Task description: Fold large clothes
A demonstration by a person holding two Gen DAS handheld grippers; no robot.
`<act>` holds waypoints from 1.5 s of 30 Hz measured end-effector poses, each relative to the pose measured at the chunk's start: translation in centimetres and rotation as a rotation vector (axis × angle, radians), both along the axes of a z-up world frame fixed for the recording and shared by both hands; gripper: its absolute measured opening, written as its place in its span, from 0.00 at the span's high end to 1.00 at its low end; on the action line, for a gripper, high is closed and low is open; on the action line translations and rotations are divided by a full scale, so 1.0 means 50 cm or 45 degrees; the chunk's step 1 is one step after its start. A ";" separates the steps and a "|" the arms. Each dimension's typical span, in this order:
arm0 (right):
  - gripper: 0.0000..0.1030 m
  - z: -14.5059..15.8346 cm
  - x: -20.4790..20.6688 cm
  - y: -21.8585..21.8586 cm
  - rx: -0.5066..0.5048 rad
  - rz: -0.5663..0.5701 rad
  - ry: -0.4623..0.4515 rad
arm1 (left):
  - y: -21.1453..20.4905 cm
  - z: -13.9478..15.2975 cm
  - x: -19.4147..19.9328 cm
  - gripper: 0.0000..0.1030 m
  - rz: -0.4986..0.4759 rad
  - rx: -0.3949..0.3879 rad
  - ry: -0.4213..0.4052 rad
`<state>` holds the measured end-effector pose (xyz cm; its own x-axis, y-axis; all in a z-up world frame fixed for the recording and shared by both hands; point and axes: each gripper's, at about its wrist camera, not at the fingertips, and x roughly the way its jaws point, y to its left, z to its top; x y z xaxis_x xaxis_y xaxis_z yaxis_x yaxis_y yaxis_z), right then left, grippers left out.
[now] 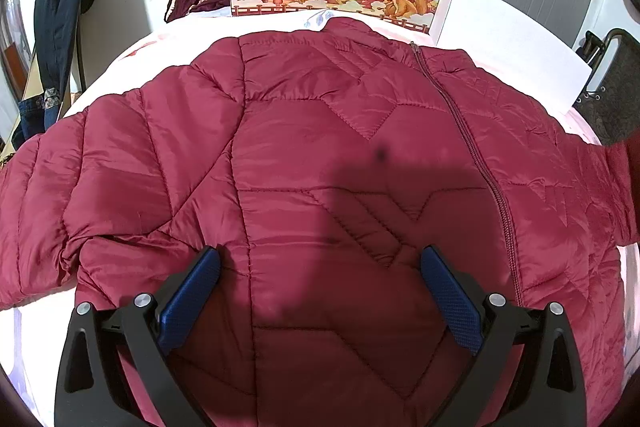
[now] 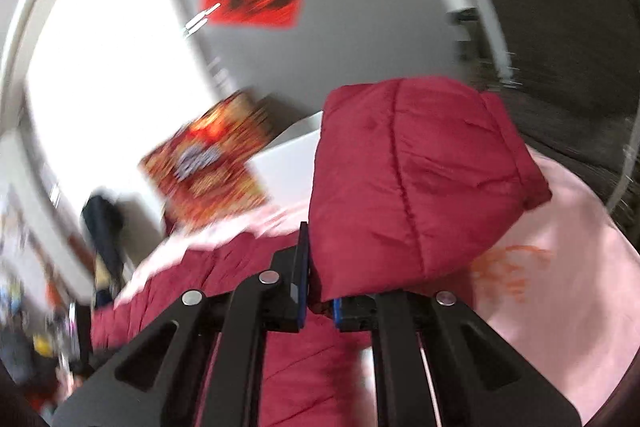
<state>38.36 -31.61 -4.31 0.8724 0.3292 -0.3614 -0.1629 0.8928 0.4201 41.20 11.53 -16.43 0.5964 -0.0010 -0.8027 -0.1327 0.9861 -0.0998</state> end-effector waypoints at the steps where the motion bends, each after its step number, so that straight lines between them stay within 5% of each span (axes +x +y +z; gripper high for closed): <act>1: 0.92 0.001 0.000 0.027 -0.036 0.055 0.004 | -0.001 0.000 0.000 0.03 0.000 0.000 0.000; 10: 0.87 -0.099 0.019 0.250 -0.369 0.514 0.251 | 0.000 0.000 0.000 0.03 0.000 -0.001 -0.002; 14: 0.53 -0.139 0.004 0.308 -0.562 0.605 0.296 | -0.001 0.000 -0.001 0.03 0.000 -0.002 -0.005; 19: 0.30 -0.087 -0.058 0.317 -0.630 0.673 0.073 | -0.005 0.013 -0.019 0.03 -0.026 -0.027 -0.035; 23: 0.27 -0.030 -0.065 0.238 -0.494 0.551 -0.035 | -0.031 0.042 -0.051 0.03 -0.126 -0.158 -0.081; 25: 0.27 -0.016 -0.043 0.186 -0.388 0.459 -0.028 | -0.071 0.067 -0.074 0.03 -0.281 -0.294 -0.116; 28: 0.27 -0.021 -0.004 0.071 -0.128 0.322 0.046 | -0.134 0.093 -0.090 0.03 -0.450 -0.374 -0.123; 31: 0.27 -0.046 0.035 -0.034 0.191 0.249 0.146 | -0.199 0.088 -0.074 0.03 -0.572 -0.444 -0.042; 33: 0.27 -0.057 0.045 -0.064 0.284 0.226 0.168 | -0.239 0.063 -0.045 0.03 -0.618 -0.492 0.061; 37: 0.27 -0.056 0.047 -0.097 0.283 0.140 0.162 | -0.280 0.040 0.006 0.05 -0.557 -0.412 0.087; 40: 0.37 -0.061 0.050 -0.120 0.223 -0.011 0.167 | -0.291 0.057 0.044 0.43 -0.492 -0.346 0.038; 41: 0.42 -0.066 0.053 -0.129 0.211 -0.050 0.179 | -0.292 0.066 0.056 0.68 -0.474 -0.309 0.020; 42: 0.47 -0.072 0.057 -0.139 0.212 -0.078 0.192 | -0.289 0.076 0.072 0.80 -0.443 -0.273 -0.002; 45: 0.53 -0.092 0.064 -0.158 0.266 -0.103 0.228 | -0.251 0.109 0.094 0.86 -0.365 -0.276 -0.052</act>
<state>41.58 -39.49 -8.93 0.8272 0.3444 -0.4440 -0.0009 0.7910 0.6118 45.90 -1.01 -11.00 0.5786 -0.3405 -0.7411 0.1547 0.9380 -0.3102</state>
